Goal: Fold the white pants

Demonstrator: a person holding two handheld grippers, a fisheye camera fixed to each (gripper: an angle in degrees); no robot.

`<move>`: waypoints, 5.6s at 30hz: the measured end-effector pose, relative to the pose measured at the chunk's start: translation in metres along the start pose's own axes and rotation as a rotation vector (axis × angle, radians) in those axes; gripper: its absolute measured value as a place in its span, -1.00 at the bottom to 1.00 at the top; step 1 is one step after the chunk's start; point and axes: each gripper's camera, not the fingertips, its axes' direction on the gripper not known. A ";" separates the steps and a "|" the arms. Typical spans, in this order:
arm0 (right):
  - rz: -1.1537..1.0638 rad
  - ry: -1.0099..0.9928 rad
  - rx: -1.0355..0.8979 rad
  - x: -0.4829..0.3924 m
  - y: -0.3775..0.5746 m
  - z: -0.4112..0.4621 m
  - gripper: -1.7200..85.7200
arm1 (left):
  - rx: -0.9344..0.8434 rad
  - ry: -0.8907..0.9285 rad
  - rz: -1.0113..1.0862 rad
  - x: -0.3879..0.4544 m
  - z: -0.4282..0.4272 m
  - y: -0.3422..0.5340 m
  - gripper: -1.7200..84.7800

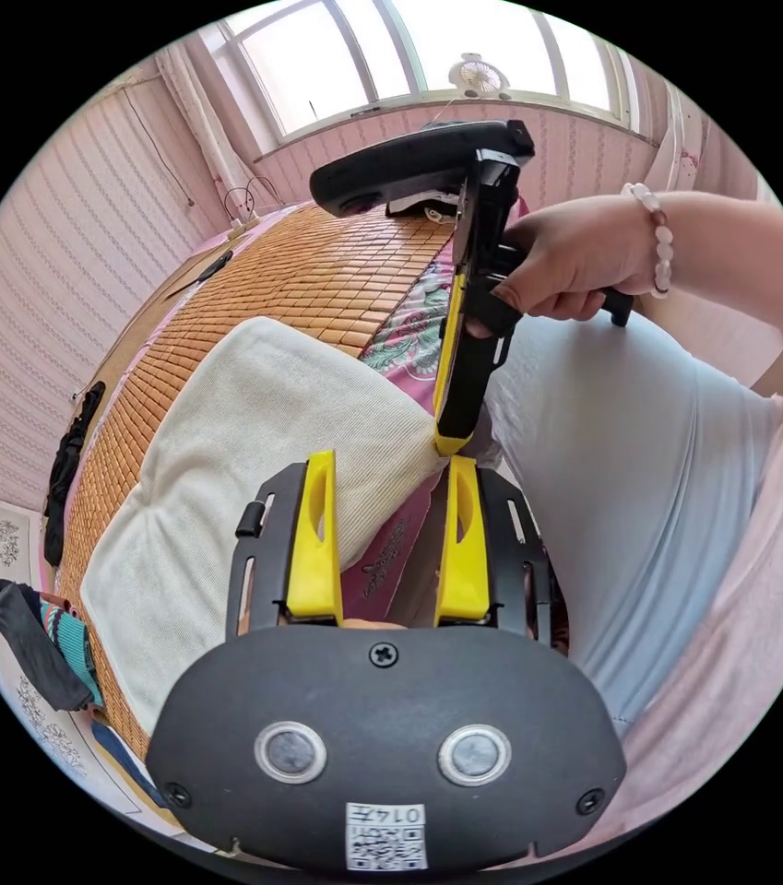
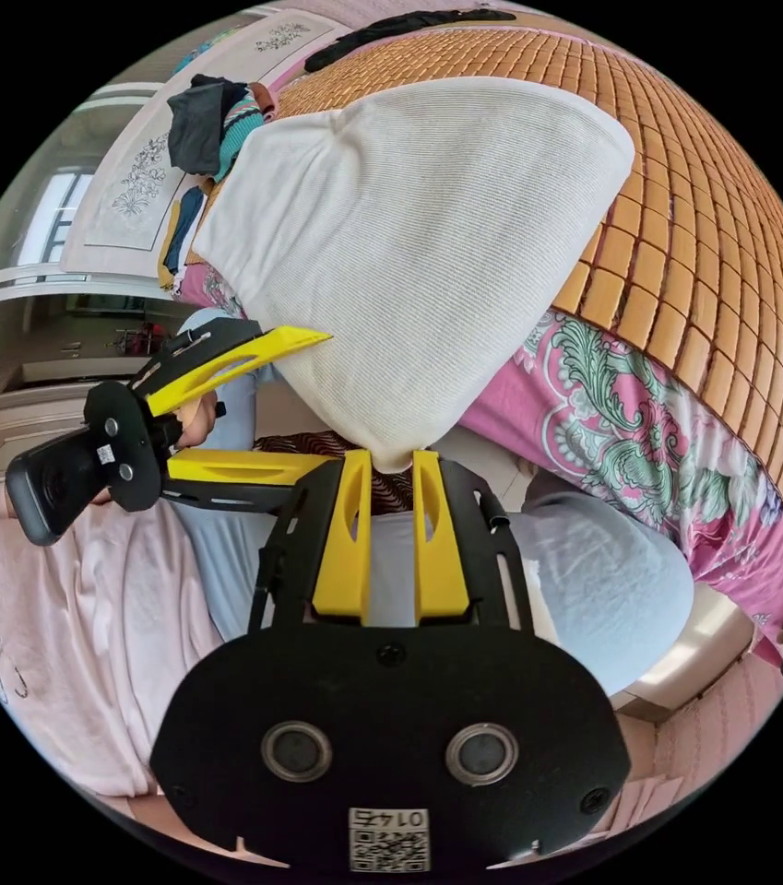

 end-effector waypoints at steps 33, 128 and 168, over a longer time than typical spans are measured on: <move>0.377 -0.263 0.581 0.110 0.050 -0.090 -0.60 | 0.143 -0.045 -0.210 -0.040 -0.048 0.046 -0.81; -0.148 0.361 0.444 -0.104 -0.201 -0.096 -0.96 | 0.245 0.012 -0.831 -0.288 -0.091 0.216 -0.98; 0.217 -0.427 0.521 0.085 -0.054 -0.066 -0.54 | 0.005 0.735 -0.728 -0.549 0.144 0.155 -0.54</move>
